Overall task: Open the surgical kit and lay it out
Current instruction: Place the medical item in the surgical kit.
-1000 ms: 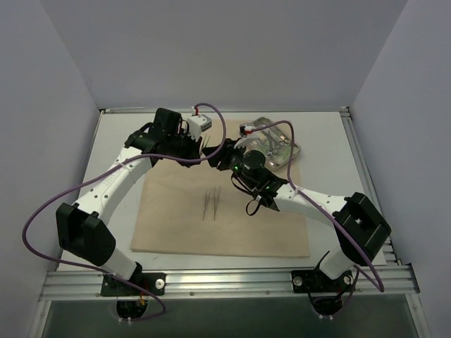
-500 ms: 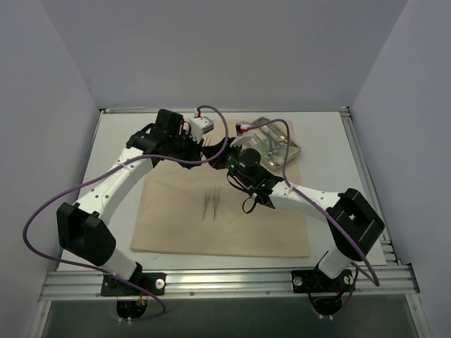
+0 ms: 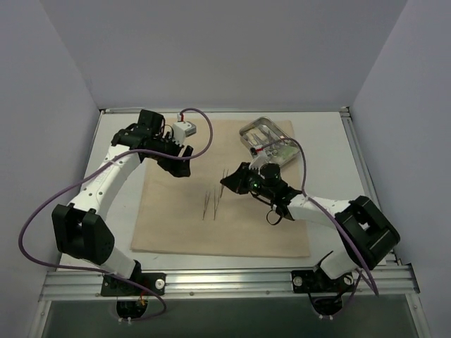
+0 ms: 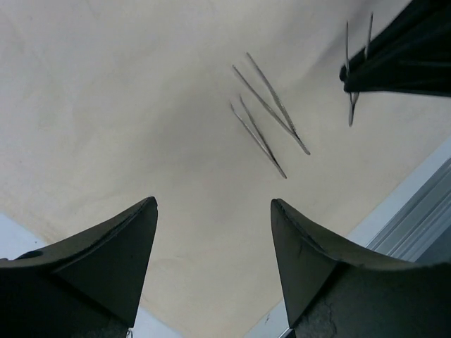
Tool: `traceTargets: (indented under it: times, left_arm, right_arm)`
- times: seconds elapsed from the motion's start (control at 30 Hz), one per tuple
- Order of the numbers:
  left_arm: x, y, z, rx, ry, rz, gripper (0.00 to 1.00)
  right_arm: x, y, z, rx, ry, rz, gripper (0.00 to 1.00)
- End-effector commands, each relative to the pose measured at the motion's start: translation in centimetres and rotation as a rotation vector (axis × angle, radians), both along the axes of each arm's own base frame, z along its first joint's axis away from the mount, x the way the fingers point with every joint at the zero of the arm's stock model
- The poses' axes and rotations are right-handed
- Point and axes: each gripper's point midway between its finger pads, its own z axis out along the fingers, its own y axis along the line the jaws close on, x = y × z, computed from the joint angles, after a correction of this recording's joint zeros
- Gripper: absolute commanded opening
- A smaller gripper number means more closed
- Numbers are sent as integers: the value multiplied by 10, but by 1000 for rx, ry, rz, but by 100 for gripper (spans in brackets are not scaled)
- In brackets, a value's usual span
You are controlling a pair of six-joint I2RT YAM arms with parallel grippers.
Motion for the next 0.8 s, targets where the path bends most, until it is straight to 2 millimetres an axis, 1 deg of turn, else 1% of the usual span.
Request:
traceTargets:
  times: [0.0,0.03,0.07,0.1,0.13,0.17,0.2,0.23,0.27,0.33,0.4,0.47,0.5,0.57,0.63,0.67,0.7,0.77]
  left_arm:
    - [-5,8,8,-38,-6,-3,74]
    - [-4,10,7,-40,-5,3,75]
    - [-5,9,7,-47,-3,0,75]
    - [-6,7,7,-55,0,-2,75]
    - [-4,5,7,-67,-5,-6,75]
    - [-8,4,2,-76,11,-12,72]
    - [-11,-2,2,-103,22,-39,68]
    - [-13,-4,1,-115,31,-54,63]
    - [-16,-6,-1,-125,41,-68,56]
    - [-18,-10,-3,-140,54,-90,52]
    - [-16,-10,-7,-133,65,-84,52]
    - [-13,-10,-10,-132,71,-78,54]
    - [-12,-10,-12,-132,77,-71,56]
    - [-10,-11,-17,-132,90,-66,56]
    - [-10,-12,-21,-128,103,-67,57]
    - [-9,-12,-22,-126,106,-66,57]
    - [-9,-12,-23,-125,108,-67,57]
    - [-9,-12,-23,-126,109,-65,57]
  right_arm:
    - [-40,11,-17,152,83,124,0]
    - [-42,12,-22,172,96,127,0]
    - [-44,13,-39,168,135,131,0]
    - [-43,17,-28,237,112,140,0]
    - [-48,15,-30,269,120,145,0]
    - [-49,15,-36,292,132,144,0]
    - [-49,16,-18,357,72,156,0]
    - [-49,17,-16,377,73,160,0]
    - [-50,18,-18,377,73,163,0]
    - [-47,19,-20,365,59,162,0]
    - [-44,18,-28,339,71,154,0]
    - [-43,15,-40,308,98,143,0]
    - [-43,14,-42,306,105,138,0]
    - [-44,12,-48,301,128,129,0]
    - [-39,8,-52,293,136,112,0]
    - [-38,8,-57,282,151,108,0]
    - [-34,10,-56,279,148,110,0]
    - [-31,12,-66,251,177,124,3]
